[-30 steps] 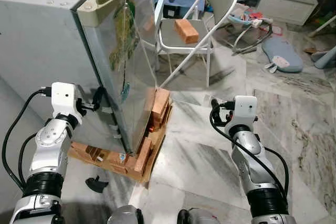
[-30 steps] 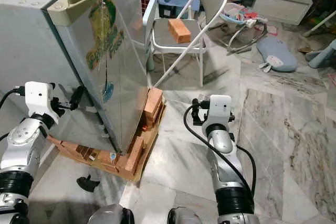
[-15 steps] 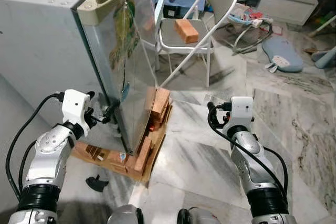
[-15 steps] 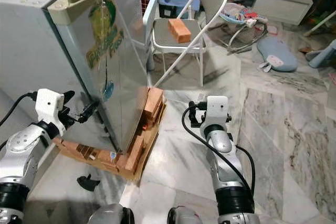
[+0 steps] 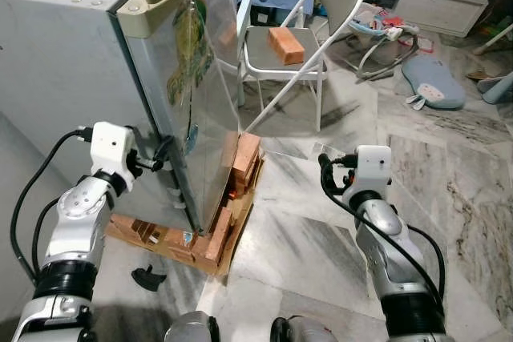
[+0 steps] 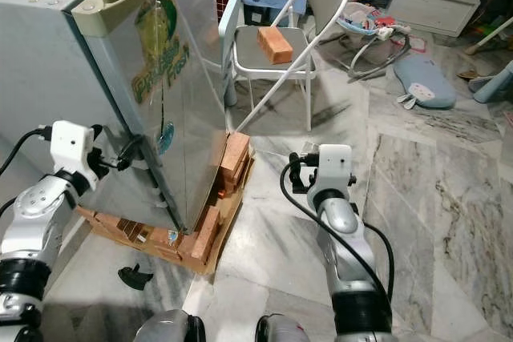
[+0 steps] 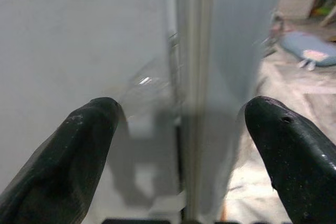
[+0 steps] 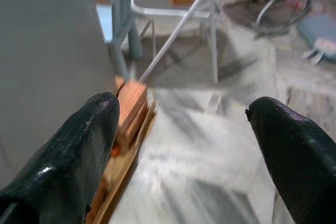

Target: Restocking fridge

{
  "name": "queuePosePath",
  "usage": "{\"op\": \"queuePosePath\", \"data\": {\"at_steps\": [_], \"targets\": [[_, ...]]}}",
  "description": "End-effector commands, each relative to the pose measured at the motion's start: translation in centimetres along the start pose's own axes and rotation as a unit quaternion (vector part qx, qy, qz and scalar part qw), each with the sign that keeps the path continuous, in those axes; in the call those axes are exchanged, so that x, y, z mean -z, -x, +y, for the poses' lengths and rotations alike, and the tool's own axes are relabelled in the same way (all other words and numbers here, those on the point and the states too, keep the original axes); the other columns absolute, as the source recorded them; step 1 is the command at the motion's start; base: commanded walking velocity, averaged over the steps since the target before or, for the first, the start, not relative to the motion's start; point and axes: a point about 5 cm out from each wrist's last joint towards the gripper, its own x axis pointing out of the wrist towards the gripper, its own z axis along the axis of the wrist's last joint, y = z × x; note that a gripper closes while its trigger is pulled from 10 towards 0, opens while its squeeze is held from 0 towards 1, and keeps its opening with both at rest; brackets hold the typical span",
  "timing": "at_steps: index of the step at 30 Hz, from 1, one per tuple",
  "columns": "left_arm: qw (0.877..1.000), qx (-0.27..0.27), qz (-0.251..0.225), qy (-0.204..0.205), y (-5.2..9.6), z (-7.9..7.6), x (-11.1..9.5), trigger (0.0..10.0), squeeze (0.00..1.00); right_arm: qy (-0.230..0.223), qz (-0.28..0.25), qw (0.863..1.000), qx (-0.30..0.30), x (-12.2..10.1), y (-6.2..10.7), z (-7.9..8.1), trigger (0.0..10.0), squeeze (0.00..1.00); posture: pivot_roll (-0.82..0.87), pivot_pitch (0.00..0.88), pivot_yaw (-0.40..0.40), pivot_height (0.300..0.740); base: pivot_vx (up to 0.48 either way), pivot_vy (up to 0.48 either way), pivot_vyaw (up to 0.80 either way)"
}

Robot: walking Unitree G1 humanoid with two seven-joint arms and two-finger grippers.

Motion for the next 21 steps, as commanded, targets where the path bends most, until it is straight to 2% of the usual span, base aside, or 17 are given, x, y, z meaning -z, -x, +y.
{"op": "queuePosePath", "data": {"at_steps": [1,4,10,15,16,19,21], "targets": [[1.0,0.019,-0.006,0.001,-0.4,-0.5,-0.4,10.0,0.0,-0.001,0.003,1.0,-0.001,-0.1,0.3,-0.2,10.0,0.0,0.05,0.068,-0.024,0.74,0.0,0.0,0.0],[0.999,0.039,-0.006,0.012,-0.6,-1.0,-0.5,10.0,0.0,-0.001,0.012,1.0,0.013,0.3,0.5,-0.8,10.0,0.0,0.04,0.073,-0.019,0.74,0.0,0.0,0.0],[0.999,0.037,-0.006,0.0,-0.6,-1.2,-0.3,10.0,0.0,-0.002,0.013,1.0,0.016,0.2,0.2,-0.8,10.0,0.0,0.04,0.078,-0.017,0.74,0.0,0.0,0.0],[0.998,0.062,-0.024,0.019,-1.1,-1.9,-1.1,10.0,0.0,-0.002,0.016,1.0,0.01,-0.1,0.3,-0.5,10.0,0.0,0.05,0.079,-0.024,0.74,0.0,0.0,0.0],[0.994,0.093,-0.024,0.044,-1.1,-2.5,-1.2,10.0,0.0,-0.002,0.017,1.0,0.008,-0.1,0.3,-0.5,10.0,0.0,0.05,0.078,-0.025,0.74,0.0,0.0,0.0],[0.995,0.094,-0.028,0.015,-1.1,-3.1,-1.3,10.0,0.0,-0.001,0.02,1.0,0.005,-0.1,0.2,-0.5,10.0,0.0,0.05,0.081,-0.025,0.74,0.0,0.0,0.0],[0.994,0.1,-0.024,0.022,-1.1,-3.4,-1.1,10.0,0.0,-0.001,0.021,1.0,0.004,-0.1,0.1,-0.4,10.0,0.0,0.05,0.081,-0.025,0.74,0.0,0.0,0.0]]}}
